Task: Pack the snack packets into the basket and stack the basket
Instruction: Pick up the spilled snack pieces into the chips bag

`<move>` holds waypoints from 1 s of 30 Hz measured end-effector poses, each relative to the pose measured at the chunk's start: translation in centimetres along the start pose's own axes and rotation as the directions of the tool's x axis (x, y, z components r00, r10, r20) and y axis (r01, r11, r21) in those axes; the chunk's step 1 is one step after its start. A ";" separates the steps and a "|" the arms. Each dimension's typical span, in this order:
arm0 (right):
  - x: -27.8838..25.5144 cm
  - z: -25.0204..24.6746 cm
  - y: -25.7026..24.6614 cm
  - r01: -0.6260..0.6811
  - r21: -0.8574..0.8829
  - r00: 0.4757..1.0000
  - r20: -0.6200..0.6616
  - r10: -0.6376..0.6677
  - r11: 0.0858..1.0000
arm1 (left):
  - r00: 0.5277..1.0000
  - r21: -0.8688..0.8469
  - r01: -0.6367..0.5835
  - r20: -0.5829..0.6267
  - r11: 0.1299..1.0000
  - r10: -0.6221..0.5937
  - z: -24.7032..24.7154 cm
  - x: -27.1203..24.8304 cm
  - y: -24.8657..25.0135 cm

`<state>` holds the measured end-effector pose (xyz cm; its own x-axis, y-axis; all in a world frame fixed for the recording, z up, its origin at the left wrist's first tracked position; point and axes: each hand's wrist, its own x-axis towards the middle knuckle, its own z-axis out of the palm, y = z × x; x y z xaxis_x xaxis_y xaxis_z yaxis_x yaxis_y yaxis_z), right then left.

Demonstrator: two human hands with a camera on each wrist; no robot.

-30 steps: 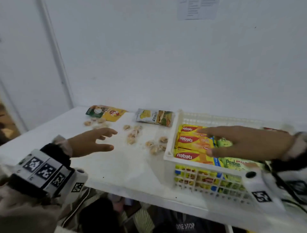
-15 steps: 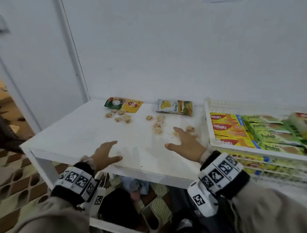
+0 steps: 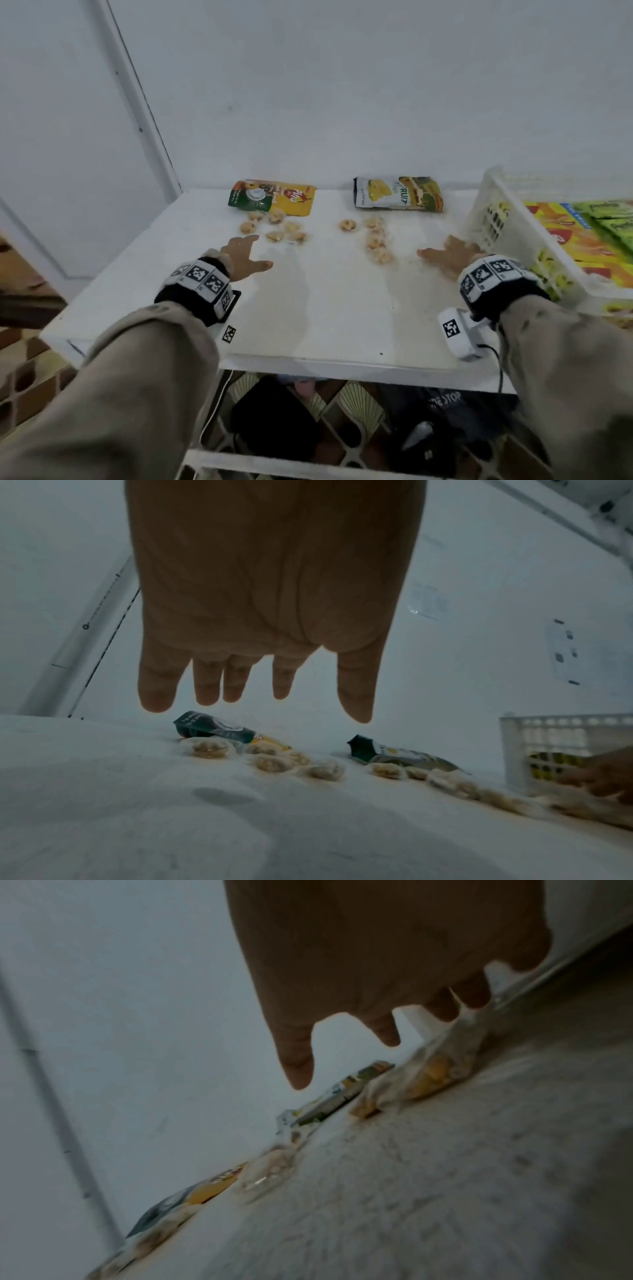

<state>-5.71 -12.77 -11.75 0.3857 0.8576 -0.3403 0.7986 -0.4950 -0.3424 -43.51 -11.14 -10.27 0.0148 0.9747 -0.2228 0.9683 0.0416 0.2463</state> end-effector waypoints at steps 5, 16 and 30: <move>10.9 1.0 3.5 -0.178 0.130 0.980 -0.063 0.188 0.975 | 0.996 0.197 0.075 0.042 0.978 -0.084 -1.2 5.5 -0.8; 5.6 3.1 -3.4 -0.064 -0.120 0.996 0.057 0.072 0.991 | 0.988 0.334 -0.097 0.146 0.938 0.050 -1.9 13.8 2.0; 2.3 2.6 -11.7 0.273 -0.086 0.952 0.170 -0.256 0.958 | 0.828 0.272 -0.471 0.466 0.839 0.313 1.0 10.0 6.8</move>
<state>-15.42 -5.35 -10.83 0.0837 0.9190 -0.3852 0.9104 -0.2277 -0.3456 -36.57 -1.36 -11.75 0.4318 0.7176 -0.5464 0.8735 -0.4838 0.0549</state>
